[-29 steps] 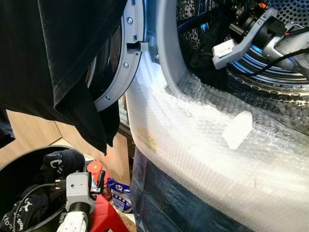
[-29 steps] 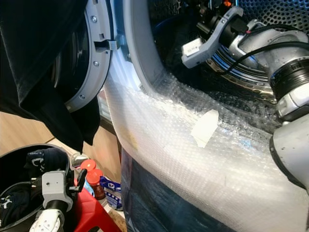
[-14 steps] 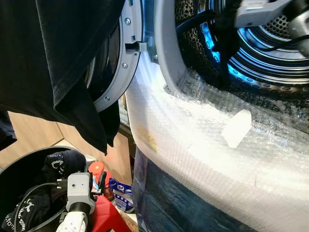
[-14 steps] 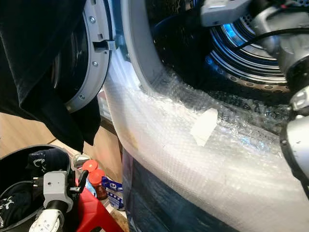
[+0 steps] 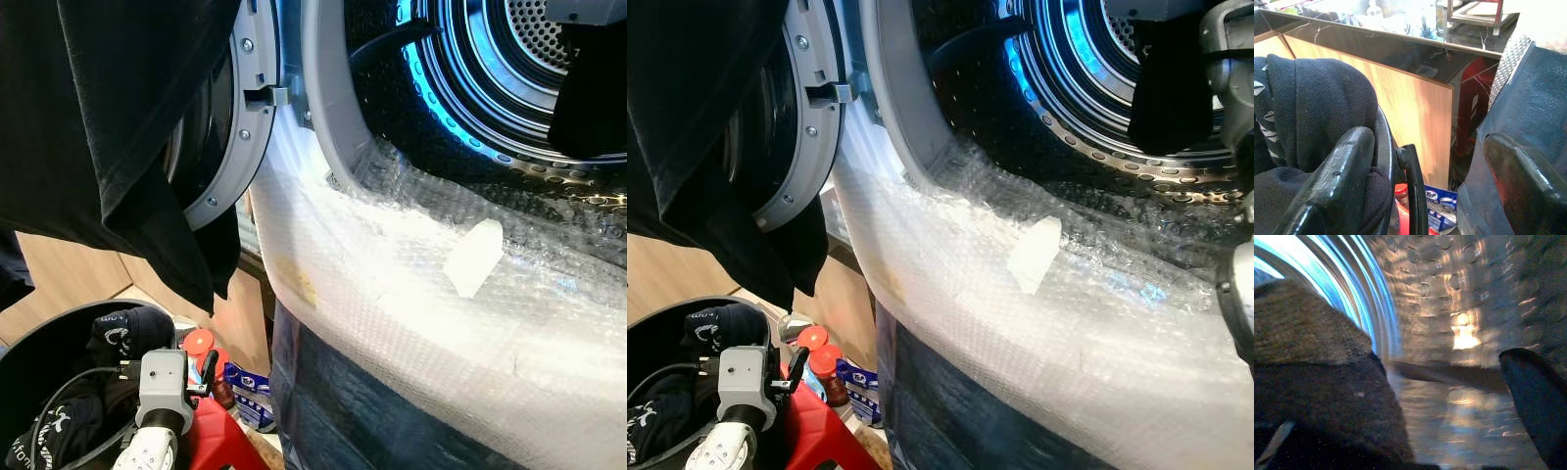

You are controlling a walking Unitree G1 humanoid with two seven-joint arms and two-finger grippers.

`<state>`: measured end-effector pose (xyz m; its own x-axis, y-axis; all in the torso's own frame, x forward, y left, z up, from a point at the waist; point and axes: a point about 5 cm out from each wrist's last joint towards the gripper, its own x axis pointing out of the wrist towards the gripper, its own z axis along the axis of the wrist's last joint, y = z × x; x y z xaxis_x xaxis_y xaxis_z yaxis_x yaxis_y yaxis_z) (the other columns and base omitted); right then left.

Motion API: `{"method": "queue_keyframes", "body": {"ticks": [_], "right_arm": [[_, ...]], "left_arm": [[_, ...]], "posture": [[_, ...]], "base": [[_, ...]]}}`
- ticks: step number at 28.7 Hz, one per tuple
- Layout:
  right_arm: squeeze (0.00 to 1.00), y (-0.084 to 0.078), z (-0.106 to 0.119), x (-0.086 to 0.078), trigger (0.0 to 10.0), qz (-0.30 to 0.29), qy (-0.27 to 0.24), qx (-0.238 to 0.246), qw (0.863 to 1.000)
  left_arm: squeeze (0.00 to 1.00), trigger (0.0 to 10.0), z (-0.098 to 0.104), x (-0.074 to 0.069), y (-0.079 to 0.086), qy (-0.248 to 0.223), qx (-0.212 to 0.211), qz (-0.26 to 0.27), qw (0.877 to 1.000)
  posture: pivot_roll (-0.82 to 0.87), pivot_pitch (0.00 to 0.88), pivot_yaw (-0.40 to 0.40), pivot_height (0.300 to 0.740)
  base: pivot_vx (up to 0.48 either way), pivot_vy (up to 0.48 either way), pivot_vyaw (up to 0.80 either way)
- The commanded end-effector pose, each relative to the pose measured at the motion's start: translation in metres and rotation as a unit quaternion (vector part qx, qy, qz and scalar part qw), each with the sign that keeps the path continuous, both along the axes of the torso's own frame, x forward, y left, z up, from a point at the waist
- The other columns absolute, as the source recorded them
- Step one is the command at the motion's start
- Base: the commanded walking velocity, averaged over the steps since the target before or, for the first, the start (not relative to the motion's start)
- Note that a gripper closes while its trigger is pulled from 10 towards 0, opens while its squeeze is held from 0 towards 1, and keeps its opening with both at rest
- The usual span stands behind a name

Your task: Clothes washing

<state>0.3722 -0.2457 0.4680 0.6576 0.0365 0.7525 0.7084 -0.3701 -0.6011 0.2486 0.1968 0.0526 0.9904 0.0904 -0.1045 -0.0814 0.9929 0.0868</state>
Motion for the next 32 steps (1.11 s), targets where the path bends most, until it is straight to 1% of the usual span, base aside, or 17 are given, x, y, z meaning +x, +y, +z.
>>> {"method": "queue_keyframes", "body": {"ticks": [1,2,3,6,8,12,13,14,15,16,17,19,24,26,27,28,32], "right_arm": [[0.0,0.01,-0.007,0.005,10.0,0.07,0.032,0.049,0.996],[0.0,0.022,-0.019,0.013,10.0,0.181,0.078,0.161,0.967],[0.0,0.034,-0.032,0.019,10.0,0.263,0.125,0.233,0.928],[0.0,0.037,-0.034,0.02,10.0,0.283,0.142,0.248,0.916],[0.0,0.042,-0.042,0.023,10.0,0.314,0.159,0.298,0.887],[0.0,0.051,-0.051,0.027,10.0,0.437,0.182,0.455,0.754],[0.0,0.05,-0.05,0.026,10.0,0.459,0.174,0.475,0.73],[0.0,0.045,-0.047,0.022,10.0,0.477,0.154,0.482,0.719],[0.0,0.038,-0.041,0.018,10.0,0.473,0.121,0.466,0.738],[0.0,0.038,-0.041,0.018,10.0,0.473,0.121,0.466,0.738],[0.0,0.03,-0.033,0.011,10.0,0.455,0.083,0.428,0.777],[0.0,0.025,-0.027,0.006,10.0,0.438,0.064,0.399,0.803],[0.0,0.015,-0.017,-0.006,10.0,0.349,0.011,0.302,0.887],[0.0,0.019,-0.01,-0.013,10.0,0.261,-0.027,0.167,0.951],[0.0,0.024,-0.008,-0.016,10.0,0.199,-0.049,0.061,0.977],[0.0,0.029,-0.007,-0.021,10.0,0.157,-0.077,-0.024,0.984],[0.0,0.027,-0.005,-0.025,10.0,0.132,-0.098,-0.039,0.986]], "left_arm": [[0.0,10.0,-0.013,-0.004,-0.005,0.037,0.001,-0.016,0.999],[0.0,10.0,-0.013,-0.004,-0.006,0.037,0.0,-0.016,0.999],[0.0,10.0,-0.013,-0.003,-0.006,0.037,0.0,-0.017,0.999],[0.0,10.0,-0.012,-0.003,-0.006,0.036,0.0,-0.018,0.999],[0.0,10.0,-0.011,-0.003,-0.006,0.036,-0.001,-0.017,0.999],[0.0,10.0,-0.012,-0.004,-0.006,0.036,-0.005,-0.014,0.999],[0.0,10.0,-0.013,-0.005,-0.007,0.037,-0.005,-0.014,0.999],[0.0,10.0,-0.014,-0.006,-0.008,0.039,-0.006,-0.015,0.999],[0.0,10.0,-0.014,-0.006,-0.008,0.039,-0.006,-0.016,0.999],[0.0,10.0,-0.014,-0.006,-0.008,0.039,-0.006,-0.016,0.999],[0.0,10.0,-0.013,-0.006,-0.009,0.038,-0.006,-0.016,0.999],[0.0,10.0,-0.013,-0.006,-0.009,0.038,-0.007,-0.016,0.999],[0.0,10.0,-0.013,-0.005,-0.01,0.037,-0.006,-0.017,0.999],[0.0,10.0,-0.013,-0.004,-0.01,0.037,-0.006,-0.017,0.999],[0.0,10.0,-0.013,-0.004,-0.01,0.037,-0.005,-0.018,0.999],[0.0,10.0,-0.013,-0.004,-0.011,0.038,-0.005,-0.018,0.999],[0.0,10.0,-0.013,-0.004,-0.011,0.037,-0.005,-0.018,0.999]], "posture": [[0.13,0.0,0.015,0.74],[0.13,0.0,0.016,0.74],[0.13,0.0,0.016,0.74],[0.13,0.0,0.019,0.74],[0.13,0.0,0.017,0.74],[0.13,0.0,0.014,0.74],[0.13,0.0,0.014,0.74],[0.13,0.0,0.013,0.74],[0.13,0.0,0.013,0.74],[0.13,0.0,0.013,0.74],[0.13,0.0,0.013,0.74],[0.12,0.0,0.013,0.74],[0.12,0.0,0.011,0.74],[0.12,0.0,0.011,0.74],[0.12,0.0,0.011,0.74],[0.12,0.0,0.009,0.74],[0.12,0.0,0.009,0.74]], "base": [[0.0,0.0,0.0],[0.0,0.0,0.0],[0.0,0.0,0.0],[0.0,0.0,0.0],[0.0,0.0,0.0],[0.0,0.0,0.0],[0.0,0.0,0.0],[0.0,0.0,0.0],[0.0,0.0,0.0],[0.0,0.0,0.0],[0.0,0.0,0.0],[0.0,0.0,0.0],[0.0,0.0,0.0],[0.0,0.0,0.0],[0.0,0.0,0.0],[0.0,0.0,0.0],[0.0,0.0,0.0]]}}
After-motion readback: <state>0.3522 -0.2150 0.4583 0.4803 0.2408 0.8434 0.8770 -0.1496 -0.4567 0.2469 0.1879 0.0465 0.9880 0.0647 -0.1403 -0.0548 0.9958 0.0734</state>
